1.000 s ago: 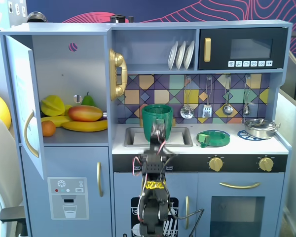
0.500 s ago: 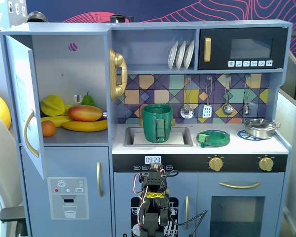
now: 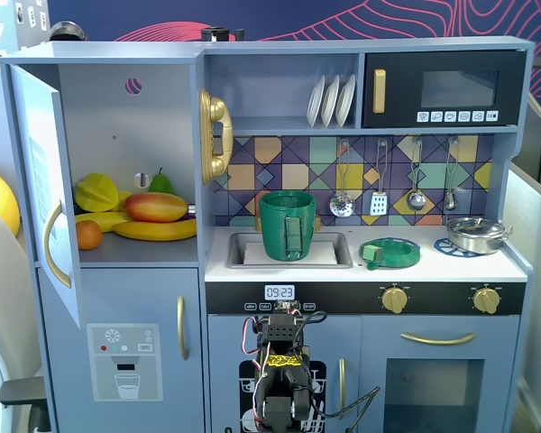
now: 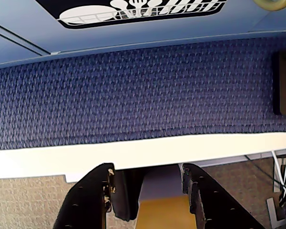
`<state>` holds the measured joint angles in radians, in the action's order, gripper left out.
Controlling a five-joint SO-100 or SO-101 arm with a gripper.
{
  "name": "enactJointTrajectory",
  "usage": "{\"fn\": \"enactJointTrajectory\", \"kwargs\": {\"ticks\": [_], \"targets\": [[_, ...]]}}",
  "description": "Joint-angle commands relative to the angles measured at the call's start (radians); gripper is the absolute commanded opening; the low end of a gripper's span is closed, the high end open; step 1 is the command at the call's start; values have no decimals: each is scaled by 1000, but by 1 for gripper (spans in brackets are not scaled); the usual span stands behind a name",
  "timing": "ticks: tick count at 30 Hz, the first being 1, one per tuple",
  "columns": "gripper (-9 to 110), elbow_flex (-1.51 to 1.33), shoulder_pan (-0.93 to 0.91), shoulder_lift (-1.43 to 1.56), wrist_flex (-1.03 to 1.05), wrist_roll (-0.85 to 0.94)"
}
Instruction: Pick up the green pineapple from the left cabinet and place it in the green recipient
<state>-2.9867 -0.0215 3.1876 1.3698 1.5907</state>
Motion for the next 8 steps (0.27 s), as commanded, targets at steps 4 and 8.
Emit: {"fn": "enactJointTrajectory", "kwargs": {"ticks": [4,8], "targets": [[14,-11,2,-9,163,-81],[16,-11,31,-9,163,-80]]}}
